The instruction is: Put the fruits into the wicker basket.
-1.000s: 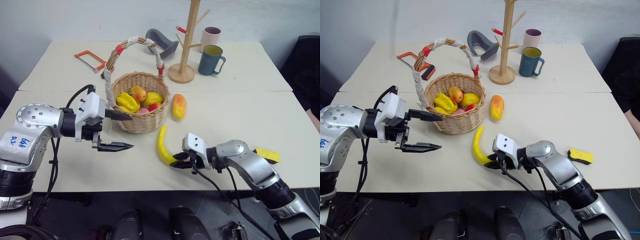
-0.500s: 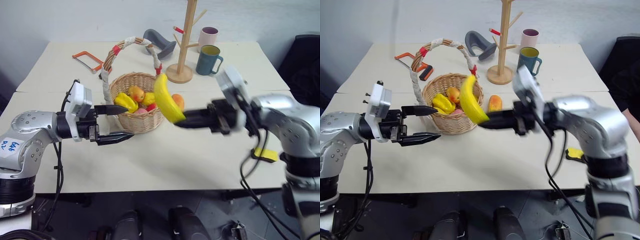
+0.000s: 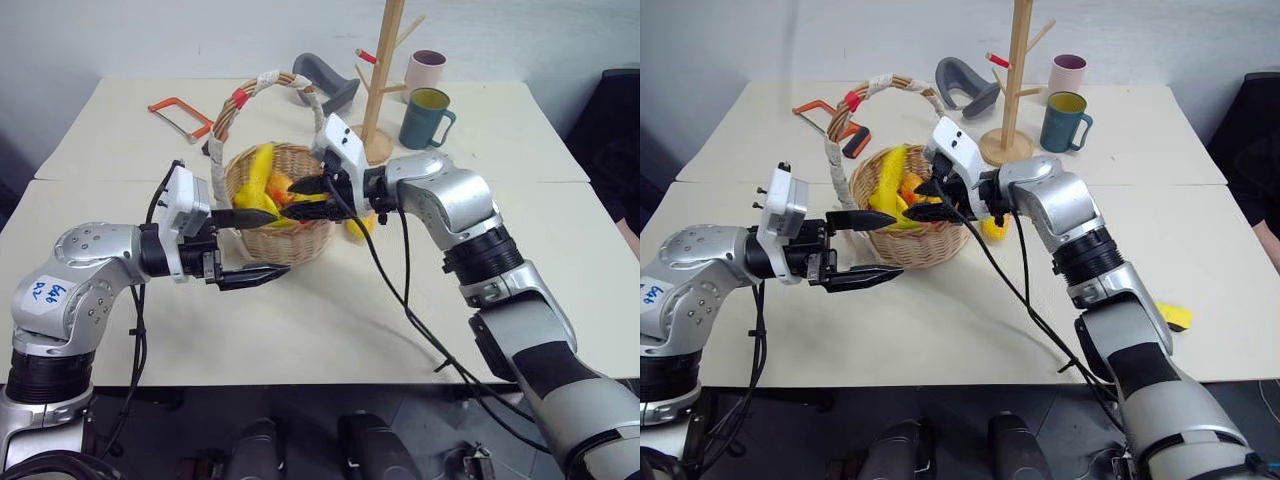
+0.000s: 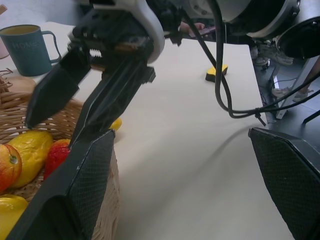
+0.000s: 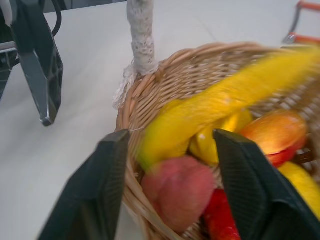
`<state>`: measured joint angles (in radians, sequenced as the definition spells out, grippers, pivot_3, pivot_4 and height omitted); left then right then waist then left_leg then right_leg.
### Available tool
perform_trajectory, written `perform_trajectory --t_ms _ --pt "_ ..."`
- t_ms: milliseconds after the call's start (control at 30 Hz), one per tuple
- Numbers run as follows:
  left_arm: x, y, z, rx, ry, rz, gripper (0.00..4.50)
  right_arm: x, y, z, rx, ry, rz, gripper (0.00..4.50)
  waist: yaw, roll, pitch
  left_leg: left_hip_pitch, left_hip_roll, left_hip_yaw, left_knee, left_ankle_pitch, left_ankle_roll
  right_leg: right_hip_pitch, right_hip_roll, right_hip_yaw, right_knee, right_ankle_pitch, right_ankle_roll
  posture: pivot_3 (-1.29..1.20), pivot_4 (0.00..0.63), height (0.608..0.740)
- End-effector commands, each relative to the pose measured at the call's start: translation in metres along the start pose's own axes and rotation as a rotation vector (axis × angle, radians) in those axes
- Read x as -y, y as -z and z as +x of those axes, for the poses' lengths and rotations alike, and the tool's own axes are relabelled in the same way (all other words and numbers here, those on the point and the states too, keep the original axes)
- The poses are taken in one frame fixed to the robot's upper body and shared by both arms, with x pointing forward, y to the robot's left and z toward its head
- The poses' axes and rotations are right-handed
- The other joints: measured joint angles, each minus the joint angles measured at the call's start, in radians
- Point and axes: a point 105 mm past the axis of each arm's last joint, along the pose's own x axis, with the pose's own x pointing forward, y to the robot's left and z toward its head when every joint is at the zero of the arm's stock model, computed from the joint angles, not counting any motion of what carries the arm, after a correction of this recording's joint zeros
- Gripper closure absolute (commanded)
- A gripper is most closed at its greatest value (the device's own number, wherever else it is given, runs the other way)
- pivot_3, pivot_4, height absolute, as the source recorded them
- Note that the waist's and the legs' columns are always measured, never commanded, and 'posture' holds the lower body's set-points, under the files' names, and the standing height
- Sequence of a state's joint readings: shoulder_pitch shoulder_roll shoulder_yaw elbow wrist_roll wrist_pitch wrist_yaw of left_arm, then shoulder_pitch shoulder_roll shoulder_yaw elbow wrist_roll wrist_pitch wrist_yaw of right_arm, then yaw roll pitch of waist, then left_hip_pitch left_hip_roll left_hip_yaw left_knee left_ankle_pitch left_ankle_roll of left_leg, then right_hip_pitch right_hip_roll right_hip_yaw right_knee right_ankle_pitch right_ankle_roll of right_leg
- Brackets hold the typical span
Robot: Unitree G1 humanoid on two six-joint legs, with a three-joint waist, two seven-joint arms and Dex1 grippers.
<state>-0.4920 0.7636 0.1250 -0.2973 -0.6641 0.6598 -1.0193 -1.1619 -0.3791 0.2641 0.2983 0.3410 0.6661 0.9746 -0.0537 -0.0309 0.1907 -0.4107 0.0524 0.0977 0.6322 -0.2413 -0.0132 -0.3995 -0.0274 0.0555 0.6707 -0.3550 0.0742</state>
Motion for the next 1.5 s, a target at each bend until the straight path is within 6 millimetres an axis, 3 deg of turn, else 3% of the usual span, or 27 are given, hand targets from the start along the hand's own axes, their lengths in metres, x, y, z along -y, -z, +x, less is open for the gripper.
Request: perform_trajectory --t_ms 33,67,200,267,333,467,633,900,967,1167,1367,1500 --pt "-0.001 -0.007 0.002 0.032 0.0 0.023 0.0 0.004 -0.027 -0.058 0.107 0.111 0.007 0.86 0.005 0.0 0.0 0.0 0.0 0.0 0.0 0.0 0.0 0.0 0.0 0.0 -0.001 0.0 0.0 0.0 0.15 0.74" --pt "-0.001 -0.007 0.003 0.034 -0.003 0.023 0.0 0.002 -0.024 -0.068 0.103 0.129 0.014 0.86 0.01 0.0 0.0 0.0 0.0 -0.001 0.0 -0.001 0.001 0.001 0.0 -0.001 -0.002 0.0 0.0 0.0 0.15 0.74" --pt "-0.001 -0.004 0.006 0.022 -0.001 0.036 0.0 0.003 0.02 -0.106 -0.017 0.29 0.078 0.86 0.014 0.0 0.0 0.002 0.0 -0.002 -0.001 -0.003 0.004 0.005 0.0 -0.002 -0.007 0.0 0.0 0.0 0.15 0.74" --pt "-0.003 -0.008 0.007 0.025 0.0 0.046 0.0 0.005 0.049 -0.112 -0.054 0.373 0.195 0.5 0.004 0.0 0.0 0.003 0.001 0.0 -0.002 -0.003 0.004 0.005 0.0 -0.001 -0.008 0.0 0.0 0.0 0.15 0.74" --pt "-0.004 -0.01 0.007 0.028 0.001 0.05 0.0 0.005 0.063 -0.107 -0.073 0.416 0.209 0.04 -0.007 0.0 0.0 0.004 0.002 0.002 -0.002 -0.003 0.003 0.005 0.002 0.0 -0.007 0.0 0.0 0.0 0.15 0.74" --pt "-0.005 -0.011 0.009 0.024 0.017 0.057 0.0 0.025 0.09 -0.078 -0.109 0.604 0.226 0.04 -0.03 0.0 0.0 0.006 0.004 0.004 -0.002 0.0 -0.001 0.003 0.004 0.001 -0.001 0.0 0.0 0.0 0.15 0.74" --pt "-0.009 -0.01 0.012 0.023 0.019 0.061 0.0 0.043 0.093 -0.051 -0.035 0.737 0.301 0.04 -0.03 0.0 0.0 0.005 0.004 0.004 -0.003 0.004 -0.008 0.001 0.005 0.002 0.0 0.0 0.0 0.0 0.15 0.74" --pt "-0.013 -0.012 0.012 0.022 0.02 0.073 0.0 0.06 0.111 -0.022 -0.064 0.736 0.366 0.04 -0.031 0.0 0.0 0.004 0.003 0.005 -0.002 0.004 -0.007 0.0 0.004 0.002 0.0 0.0 0.0 0.0 0.15 0.74" --pt "-0.013 -0.012 0.011 0.024 0.015 0.072 0.0 0.06 0.115 -0.015 -0.077 0.704 0.355 0.43 -0.031 0.0 0.0 0.004 0.003 0.005 -0.002 0.004 -0.007 0.0 0.004 0.002 0.0 0.0 0.0 0.0 0.15 0.74" --pt "-0.013 -0.01 0.003 0.017 -0.022 0.068 0.0 0.062 0.109 -0.011 -0.043 0.651 0.358 2.08 -0.034 0.0 0.0 0.004 0.004 0.005 -0.003 0.004 -0.007 0.0 0.004 0.002 0.0 0.0 0.0 0.0 0.15 0.74" --pt "-0.012 -0.008 -0.005 0.005 -0.056 0.062 0.0 0.066 0.071 -0.049 0.027 0.674 0.211 2.13 -0.031 0.0 0.0 0.004 0.004 0.005 -0.003 0.003 -0.007 0.0 0.003 0.002 -0.001 0.0 0.0 0.0 0.15 0.74" --pt "-0.013 -0.008 -0.013 0.009 -0.098 0.057 0.0 0.025 0.031 -0.045 0.049 0.416 0.11 2.13 -0.03 0.0 0.0 0.004 0.004 0.005 -0.004 0.003 -0.007 0.0 0.003 0.002 -0.001 0.0 0.0 0.0 0.15 0.74"
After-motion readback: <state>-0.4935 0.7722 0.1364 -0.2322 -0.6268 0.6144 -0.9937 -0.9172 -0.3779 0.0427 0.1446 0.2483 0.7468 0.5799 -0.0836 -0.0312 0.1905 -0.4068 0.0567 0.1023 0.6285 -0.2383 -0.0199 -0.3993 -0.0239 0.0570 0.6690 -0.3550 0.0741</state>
